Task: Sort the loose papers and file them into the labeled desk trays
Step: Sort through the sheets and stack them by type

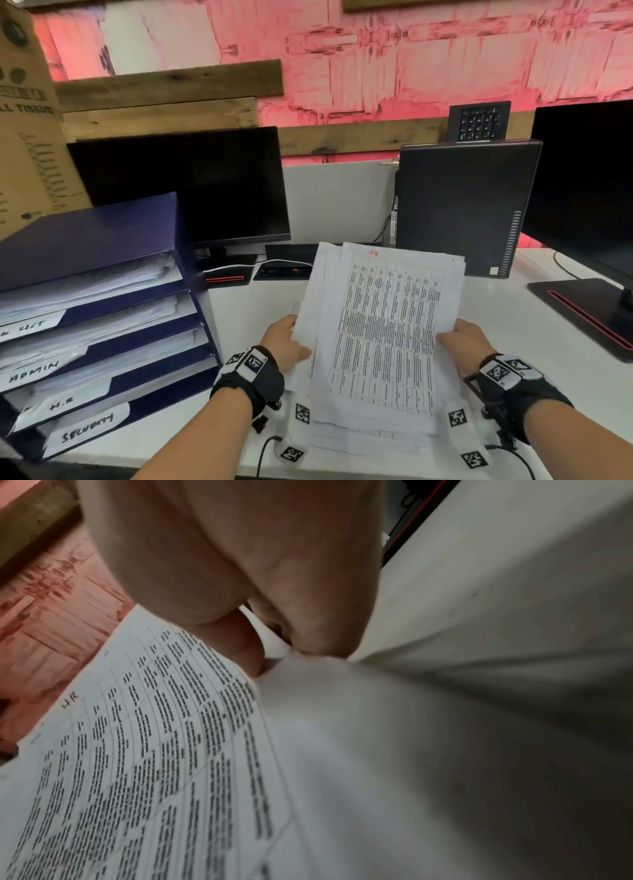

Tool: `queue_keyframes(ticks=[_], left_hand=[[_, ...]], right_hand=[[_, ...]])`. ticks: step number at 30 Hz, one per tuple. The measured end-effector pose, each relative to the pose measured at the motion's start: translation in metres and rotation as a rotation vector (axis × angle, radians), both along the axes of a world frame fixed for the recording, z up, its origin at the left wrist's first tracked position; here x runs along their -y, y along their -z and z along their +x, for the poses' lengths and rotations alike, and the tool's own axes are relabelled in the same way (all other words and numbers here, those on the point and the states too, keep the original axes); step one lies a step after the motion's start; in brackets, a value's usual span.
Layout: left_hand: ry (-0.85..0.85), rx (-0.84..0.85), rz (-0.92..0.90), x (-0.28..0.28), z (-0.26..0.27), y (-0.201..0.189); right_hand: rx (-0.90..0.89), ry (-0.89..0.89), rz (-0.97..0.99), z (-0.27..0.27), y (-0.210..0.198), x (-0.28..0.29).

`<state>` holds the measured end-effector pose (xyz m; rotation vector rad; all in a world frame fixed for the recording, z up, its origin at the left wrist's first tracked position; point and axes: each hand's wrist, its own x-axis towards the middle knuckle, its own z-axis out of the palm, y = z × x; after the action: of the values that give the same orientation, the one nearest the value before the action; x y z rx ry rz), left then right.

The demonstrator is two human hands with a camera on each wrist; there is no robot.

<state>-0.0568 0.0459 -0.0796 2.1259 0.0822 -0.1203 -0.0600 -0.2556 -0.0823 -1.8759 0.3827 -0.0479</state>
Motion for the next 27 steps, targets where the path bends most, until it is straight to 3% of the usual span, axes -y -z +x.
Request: queue_keyframes(ticks=[7,11,13,16,18,22,27], left_hand=[[0.211,0.016,-0.217,0.026,-0.004,0.010],[0.207,0.003,-0.286,0.037,-0.004,0.014],[0.160,-0.006,-0.127,0.038,0.000,0.017],[-0.025,-0.051,0.541,0.030,0.001,0.014],[-0.039,-0.174,0.755,0.021,0.000,0.014],[-0.037,-0.284,0.788,0.013,0.000,0.013],[-0.087,-0.317,0.632,0.013,0.003,0.013]], right_hand=[[0.038,0.053,0.147,0.001,-0.001,-0.004],[0.068,0.105,-0.009,-0.001,-0.002,0.013],[0.087,0.173,-0.139,0.001,-0.001,0.024],[0.099,0.264,-0.185,0.002,0.003,0.035],[0.081,0.295,-0.245,0.002,0.008,0.040],[0.004,0.290,-0.366,0.001,0.015,0.044],[-0.046,0.213,-0.337,0.002,0.024,0.049]])
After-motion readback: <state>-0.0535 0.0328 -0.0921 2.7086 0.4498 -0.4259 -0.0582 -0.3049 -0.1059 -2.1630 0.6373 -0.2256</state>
